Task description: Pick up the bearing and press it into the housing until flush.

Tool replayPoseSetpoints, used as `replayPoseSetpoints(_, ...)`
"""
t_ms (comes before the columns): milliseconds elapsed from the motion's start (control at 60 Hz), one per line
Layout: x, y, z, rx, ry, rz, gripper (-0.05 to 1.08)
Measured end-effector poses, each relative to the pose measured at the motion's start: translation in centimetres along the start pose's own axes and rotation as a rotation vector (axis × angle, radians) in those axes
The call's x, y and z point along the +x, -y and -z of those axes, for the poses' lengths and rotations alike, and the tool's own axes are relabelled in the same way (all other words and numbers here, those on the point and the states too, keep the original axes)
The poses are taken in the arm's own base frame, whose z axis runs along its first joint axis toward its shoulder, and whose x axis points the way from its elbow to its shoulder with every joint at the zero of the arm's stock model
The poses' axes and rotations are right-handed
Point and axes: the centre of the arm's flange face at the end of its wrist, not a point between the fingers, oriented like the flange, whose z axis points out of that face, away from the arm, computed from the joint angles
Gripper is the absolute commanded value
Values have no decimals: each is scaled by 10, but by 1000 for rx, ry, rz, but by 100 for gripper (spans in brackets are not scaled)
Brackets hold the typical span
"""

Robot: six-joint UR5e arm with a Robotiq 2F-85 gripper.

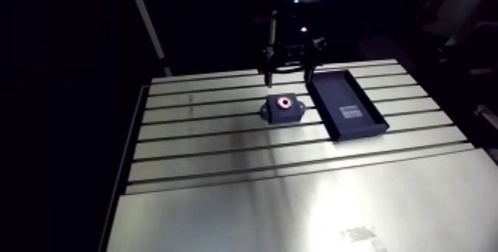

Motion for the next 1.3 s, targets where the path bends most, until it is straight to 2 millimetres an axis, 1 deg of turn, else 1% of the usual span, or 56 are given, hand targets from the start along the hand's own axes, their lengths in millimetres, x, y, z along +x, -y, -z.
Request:
replayPoseSetpoints(17, 0, 0, 2, 0, 0, 0, 29)
replayPoseSetpoints(33, 0, 0, 3, 0, 0, -1, 29)
replayPoseSetpoints(50, 0, 0, 5, 0, 0, -1, 46)
replayPoseSetpoints(67, 0, 0, 6, 0, 0, -1, 46)
replayPoseSetpoints(83, 0, 0, 7, 0, 0, -2, 59)
replayPoseSetpoints(100, 0, 0, 9, 0, 0, -2, 59)
replayPoseSetpoints(117, 0, 0, 10, 0, 1, -3, 69)
replayPoseSetpoints(133, 0, -1, 11, 0, 1, -3, 69)
replayPoseSetpoints(150, 0, -1, 12, 0, 1, -4, 78)
replayPoseSetpoints(167, 0, -1, 13, 0, 2, -4, 78)
replayPoseSetpoints(183, 0, -1, 13, 0, 2, -5, 85)
replayPoseSetpoints(200, 0, -1, 14, 0, 3, -5, 85)
replayPoseSetpoints(217, 0, -2, 14, 1, 3, -6, 89)
replayPoseSetpoints(233, 0, -2, 15, 1, 4, -7, 89)
replayPoseSetpoints(267, 0, -2, 15, 1, 6, -8, 94)
replayPoseSetpoints(367, -1, -3, 15, 2, 10, -9, 101)
replayPoseSetpoints(533, -2, -3, 12, 5, 14, -10, 105)
replayPoseSetpoints(800, -4, 0, 7, 8, 2, -9, 106)
replayPoseSetpoints(1300, -9, 2, -10, 9, 11, -6, 106)
